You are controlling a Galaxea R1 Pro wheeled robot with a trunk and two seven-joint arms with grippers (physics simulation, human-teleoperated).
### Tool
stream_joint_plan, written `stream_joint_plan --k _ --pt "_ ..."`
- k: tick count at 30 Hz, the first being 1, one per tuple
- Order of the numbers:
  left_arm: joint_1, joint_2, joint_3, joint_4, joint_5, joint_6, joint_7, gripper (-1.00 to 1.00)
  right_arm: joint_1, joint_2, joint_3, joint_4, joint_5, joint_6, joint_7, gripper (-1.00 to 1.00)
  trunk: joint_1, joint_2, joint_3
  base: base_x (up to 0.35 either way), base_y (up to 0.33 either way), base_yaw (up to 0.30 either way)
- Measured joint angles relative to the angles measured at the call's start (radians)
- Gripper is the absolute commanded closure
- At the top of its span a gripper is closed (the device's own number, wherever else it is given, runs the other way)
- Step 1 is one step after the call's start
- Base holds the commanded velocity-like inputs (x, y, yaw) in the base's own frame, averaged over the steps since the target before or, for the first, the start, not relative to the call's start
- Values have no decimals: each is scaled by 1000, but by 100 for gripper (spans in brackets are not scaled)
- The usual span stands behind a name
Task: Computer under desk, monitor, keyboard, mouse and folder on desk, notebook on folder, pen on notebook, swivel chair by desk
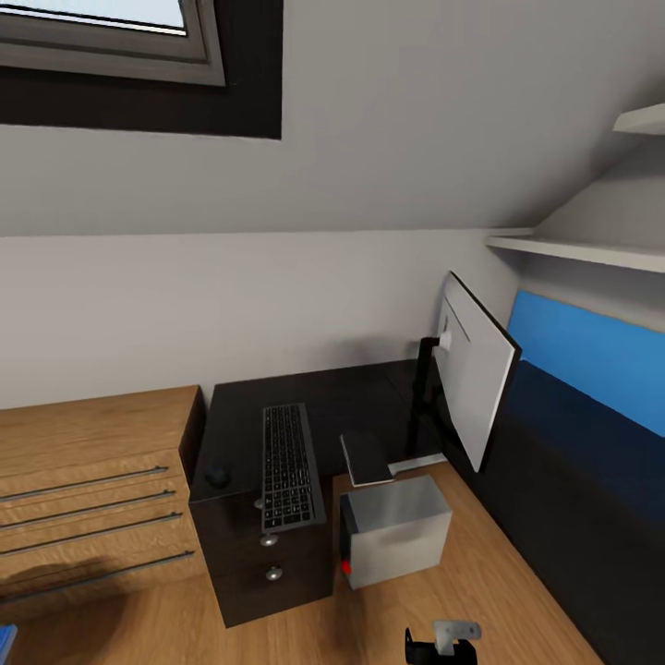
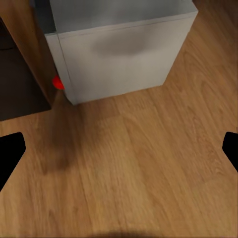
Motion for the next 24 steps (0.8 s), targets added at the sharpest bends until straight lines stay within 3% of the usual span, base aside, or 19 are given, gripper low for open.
stream_joint_plan --k 24 --pt "0 0 1 0 6 0 0 -100 0 -4 0 26 0 -57 1 -100 -92 168 75 0 0 0"
